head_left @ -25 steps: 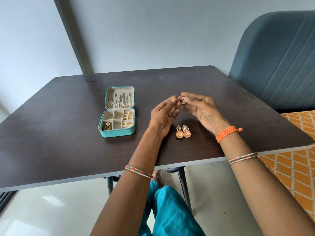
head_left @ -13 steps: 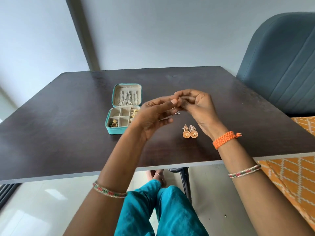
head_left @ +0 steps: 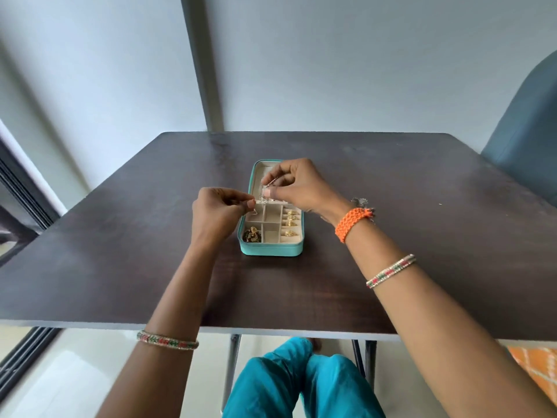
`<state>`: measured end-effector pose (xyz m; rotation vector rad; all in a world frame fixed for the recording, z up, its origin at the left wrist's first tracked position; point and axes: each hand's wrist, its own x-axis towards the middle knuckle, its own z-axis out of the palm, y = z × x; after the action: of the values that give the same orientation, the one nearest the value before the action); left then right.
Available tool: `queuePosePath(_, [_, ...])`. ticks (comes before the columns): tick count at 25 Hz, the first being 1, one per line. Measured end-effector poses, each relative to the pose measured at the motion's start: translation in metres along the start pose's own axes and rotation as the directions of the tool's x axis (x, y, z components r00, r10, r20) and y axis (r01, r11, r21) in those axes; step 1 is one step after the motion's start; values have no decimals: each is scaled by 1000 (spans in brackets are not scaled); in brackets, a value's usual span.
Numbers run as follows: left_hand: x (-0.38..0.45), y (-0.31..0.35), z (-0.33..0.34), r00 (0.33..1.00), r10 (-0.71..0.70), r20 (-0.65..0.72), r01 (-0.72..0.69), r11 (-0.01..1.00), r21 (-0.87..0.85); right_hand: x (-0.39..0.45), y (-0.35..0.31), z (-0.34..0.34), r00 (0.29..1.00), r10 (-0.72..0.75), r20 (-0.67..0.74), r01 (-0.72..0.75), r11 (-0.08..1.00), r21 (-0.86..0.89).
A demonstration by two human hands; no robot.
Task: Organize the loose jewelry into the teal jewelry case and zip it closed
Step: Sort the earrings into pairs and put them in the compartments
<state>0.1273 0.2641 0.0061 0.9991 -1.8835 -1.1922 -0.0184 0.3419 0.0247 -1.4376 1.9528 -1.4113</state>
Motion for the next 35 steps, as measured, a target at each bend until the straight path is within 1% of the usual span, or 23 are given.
queuePosePath(2, [3, -6, 3, 999, 20, -30, -19, 999, 43, 8, 3, 2, 999, 41, -25, -41, 999, 26])
queuePosePath(6, [2, -5, 9, 998, 65, -19, -63, 996, 66, 8, 9, 6, 1000, 4, -2, -4, 995, 101])
queuePosePath(8, [0, -3, 13, 995, 94, -15, -93, 992, 90, 5, 13, 7, 1000, 2, -14, 0, 993, 117])
queuePosePath(11, [-3, 2, 16, 982, 182, -43, -177, 977, 116, 5, 13, 2, 998, -13, -61, 20, 994, 112])
queuePosePath(14, [-3, 6, 19, 966, 248, -73, -241, 966, 98, 4, 15, -5, 992, -10, -123, 30, 986, 167])
queuePosePath(16, [-2, 7, 20, 960, 272, -64, -267, 960, 82, 4, 19, -5, 989, 11, -150, 10, 991, 136])
queuePosePath(18, [1, 3, 24, 965, 263, 3, -262, 961, 84, 5, 24, -2, 988, 20, -153, -11, 998, 61])
queuePosePath(20, [4, -5, 29, 968, 246, 50, -251, 956, 153, 6, 27, 0, 989, 21, -144, -21, 1000, 6])
queuePosePath(23, [5, -7, 33, 969, 244, 35, -245, 938, 244, 6, 28, 1, 989, 26, -143, -35, 998, -56])
queuePosePath(26, [4, -5, 33, 973, 225, 45, -226, 909, 349, 5, 28, -4, 990, 36, -137, -45, 997, -63])
queuePosePath(28, [3, -5, 32, 979, 196, 60, -203, 903, 378, 4, 26, -5, 993, 32, -116, -40, 997, -66])
queuePosePath(30, [4, -7, 30, 984, 162, 73, -178, 909, 377, 3, 24, -5, 995, 26, -97, -34, 996, -78])
queuePosePath(32, [4, -8, 29, 988, 134, 81, -152, 939, 308, 2, 23, -5, 995, 29, -99, -38, 995, -89])
queuePosePath(35, [5, -8, 27, 987, 133, 86, -149, 964, 222, 1, 22, -7, 993, 40, -111, -52, 993, -103])
